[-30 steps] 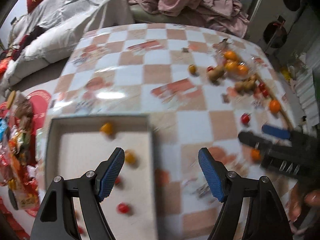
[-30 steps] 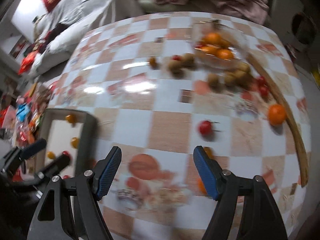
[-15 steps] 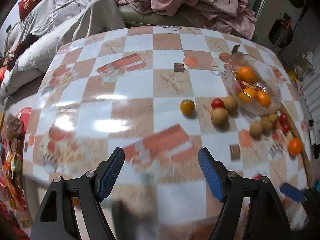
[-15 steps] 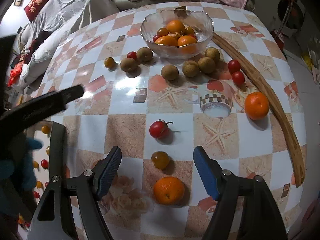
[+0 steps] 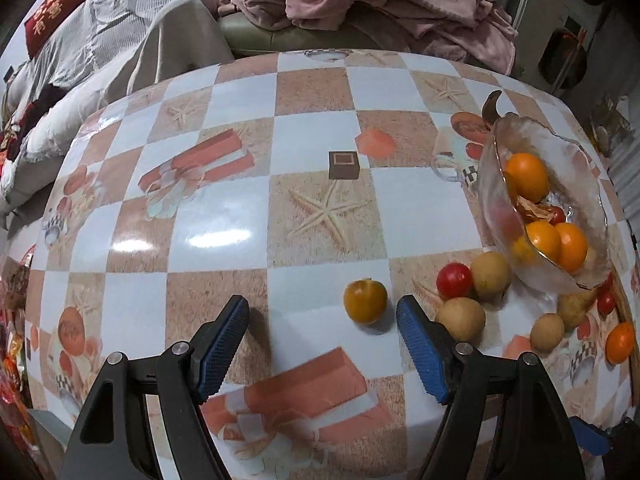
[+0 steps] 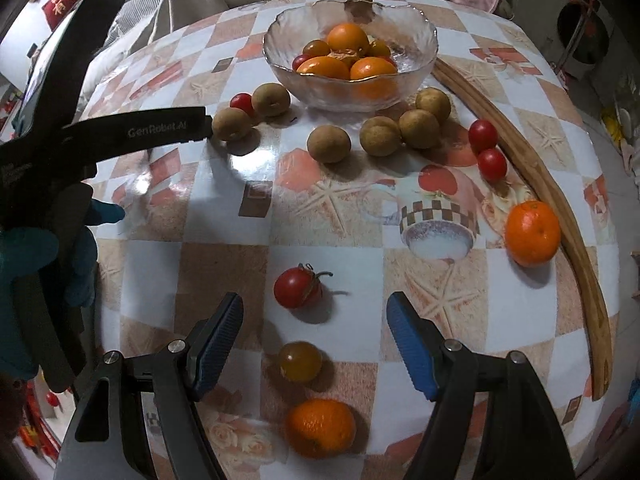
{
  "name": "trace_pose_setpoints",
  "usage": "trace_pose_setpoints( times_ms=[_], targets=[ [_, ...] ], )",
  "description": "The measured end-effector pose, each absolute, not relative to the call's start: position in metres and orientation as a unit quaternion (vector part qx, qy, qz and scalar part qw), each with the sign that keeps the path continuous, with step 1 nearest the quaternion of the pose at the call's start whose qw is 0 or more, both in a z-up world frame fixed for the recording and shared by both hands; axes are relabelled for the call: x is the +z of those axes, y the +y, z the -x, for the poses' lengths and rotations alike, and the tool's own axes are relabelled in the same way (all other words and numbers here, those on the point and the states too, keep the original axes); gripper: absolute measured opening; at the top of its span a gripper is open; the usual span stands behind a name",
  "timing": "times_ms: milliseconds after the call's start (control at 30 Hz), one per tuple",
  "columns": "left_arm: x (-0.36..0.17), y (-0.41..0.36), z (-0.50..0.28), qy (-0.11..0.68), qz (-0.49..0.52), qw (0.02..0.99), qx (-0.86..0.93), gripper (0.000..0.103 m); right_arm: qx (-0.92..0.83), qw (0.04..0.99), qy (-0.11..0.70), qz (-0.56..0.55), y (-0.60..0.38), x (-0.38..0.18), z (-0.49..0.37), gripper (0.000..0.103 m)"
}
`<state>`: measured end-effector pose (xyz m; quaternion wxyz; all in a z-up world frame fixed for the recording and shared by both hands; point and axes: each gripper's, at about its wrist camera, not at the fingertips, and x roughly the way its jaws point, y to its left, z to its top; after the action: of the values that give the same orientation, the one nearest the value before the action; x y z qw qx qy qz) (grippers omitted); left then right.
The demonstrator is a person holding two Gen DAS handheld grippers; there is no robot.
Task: Organize fruits
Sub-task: 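Grasp a yellow tomato with the left tool while the right tool grasps a red tomato, then carry both tomatoes over the white tray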
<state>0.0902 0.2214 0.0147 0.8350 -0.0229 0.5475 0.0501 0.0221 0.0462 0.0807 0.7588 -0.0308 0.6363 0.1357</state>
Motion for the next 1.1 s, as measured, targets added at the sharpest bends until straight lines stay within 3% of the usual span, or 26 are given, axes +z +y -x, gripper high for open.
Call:
trace_pose_setpoints(
  times_ms=[100,267,400,600,1100],
  targets=[
    [0.016,0.217,-0.092,0.545,0.008,0.837,0.047,0.077,0.133,0.765,0.628,0.044,0.052,0.081,-0.023,0.068],
    [0.019,0.211,-0.094,0.547,0.010,0.837,0.024,0.047,0.136,0.770,0.619,0.072,0.064,0.080,-0.026,0.056],
    [0.021,0.204,-0.091,0.546,0.006,0.838,0.002,0.023,0.136,0.772,0.615,0.081,0.065,0.079,-0.029,0.033],
    [0.028,0.210,-0.077,0.548,0.030,0.836,-0.005,0.022,0.153,0.768,0.622,0.017,0.049,0.085,-0.029,0.033],
    [0.069,0.217,0.014,0.546,0.063,0.835,-0.025,0.022,0.182,0.754,0.631,0.002,0.048,0.113,0.012,0.033]
  ],
)
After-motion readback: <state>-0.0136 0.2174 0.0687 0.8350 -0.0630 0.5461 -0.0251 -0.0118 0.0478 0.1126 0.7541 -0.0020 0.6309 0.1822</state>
